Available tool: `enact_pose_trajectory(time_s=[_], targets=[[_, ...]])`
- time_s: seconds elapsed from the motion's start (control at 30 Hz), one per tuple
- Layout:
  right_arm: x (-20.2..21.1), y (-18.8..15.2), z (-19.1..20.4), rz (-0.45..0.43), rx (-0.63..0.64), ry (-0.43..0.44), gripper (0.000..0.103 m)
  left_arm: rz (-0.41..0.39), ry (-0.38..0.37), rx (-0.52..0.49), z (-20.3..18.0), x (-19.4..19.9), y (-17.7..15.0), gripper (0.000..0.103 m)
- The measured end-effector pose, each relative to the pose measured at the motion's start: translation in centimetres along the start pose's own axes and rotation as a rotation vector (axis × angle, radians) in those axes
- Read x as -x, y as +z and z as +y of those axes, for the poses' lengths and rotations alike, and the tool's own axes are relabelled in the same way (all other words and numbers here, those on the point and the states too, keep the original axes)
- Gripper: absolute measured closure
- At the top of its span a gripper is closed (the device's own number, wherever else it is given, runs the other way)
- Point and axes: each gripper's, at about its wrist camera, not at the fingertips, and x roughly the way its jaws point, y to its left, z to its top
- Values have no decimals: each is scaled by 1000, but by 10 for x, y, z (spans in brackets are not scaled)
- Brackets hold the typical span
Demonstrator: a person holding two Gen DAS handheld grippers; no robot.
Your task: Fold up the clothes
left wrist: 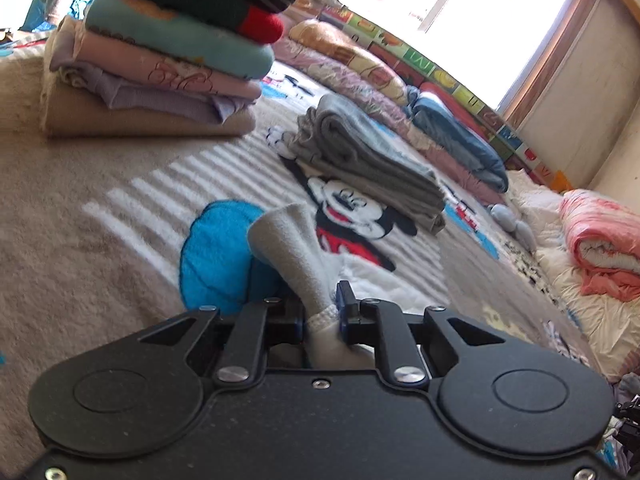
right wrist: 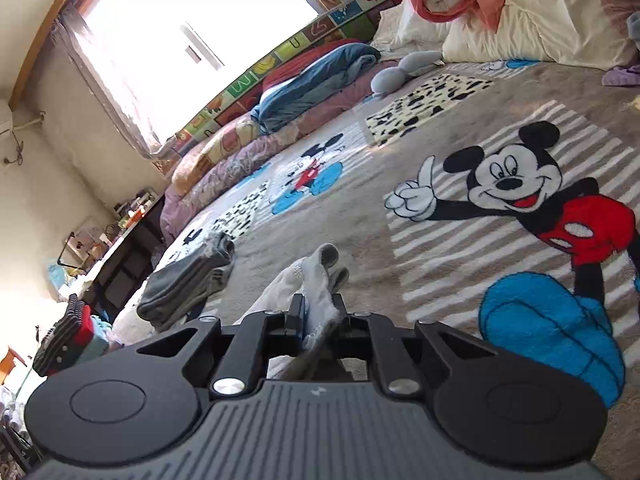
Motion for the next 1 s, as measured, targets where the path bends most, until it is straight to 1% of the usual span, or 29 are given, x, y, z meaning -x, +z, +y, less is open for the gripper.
enact_pose_trajectory(time_s=[0.03, 0.1, 0.13, 0.23, 0.33, 0.4, 0.43, 0.47, 0.5, 0.53, 0.57, 0.6, 0.63, 0.67, 0.77, 0.83, 0.87, 0.93, 0.97, 1.0], targets=[[-6, -6, -8, 18, -11, -29, 89, 37, 23, 13, 5, -4, -3, 90], [-15, -22, -25, 57, -42, -80, 97, 60, -3, 54, 14, -2, -1, 89], [-17, -30, -31, 67, -54, -91, 97, 71, -3, 41, 14, -1, -1, 89], [-16, -45, -42, 73, -80, -84, 97, 79, 22, -1, 9, 3, -5, 89], [-13, -46, -38, 77, -70, -89, 97, 83, 32, -8, 9, 7, -8, 87], [-14, -43, -31, 94, -31, -113, 97, 86, 42, 1, 12, 9, -7, 78], [-15, -41, -28, 103, -18, -124, 97, 88, 47, 5, 14, 10, -7, 76], [-16, -39, -27, 110, -13, -132, 97, 83, 53, 11, 16, 13, -6, 71], [-16, -37, -25, 118, -8, -141, 97, 77, 60, 17, 18, 15, -5, 66], [-17, -35, -24, 126, -3, -150, 96, 70, 69, 29, 21, 18, -4, 62], [-16, -33, -22, 127, 7, -160, 96, 48, 94, 40, 24, 23, -2, 60], [-14, -30, -19, 124, 24, -170, 94, 25, 120, 52, 27, 27, 0, 63], [-12, -27, -17, 119, 48, -178, 92, 2, 146, 64, 30, 32, 2, 63], [-7, -23, -17, 106, 60, -177, 92, 0, 134, 45, 27, 33, 5, 66], [4, -10, -24, 71, 56, -160, 92, 2, 92, -17, 18, 35, 13, 66], [5, -4, -21, 79, 120, -168, 92, 3, 63, -59, 12, 36, 18, 66], [4, -3, -19, 87, 147, -148, 90, 3, 49, -79, 8, 37, 21, 66], [2, -1, -14, 99, 177, -88, 75, 4, 20, -121, 2, 38, 26, 66], [0, -1, -11, 105, 201, -63, 63, 5, 6, -142, -1, 39, 29, 66], [-2, -2, -4, 114, 250, -46, 62, 5, -9, -162, -4, 39, 32, 66]])
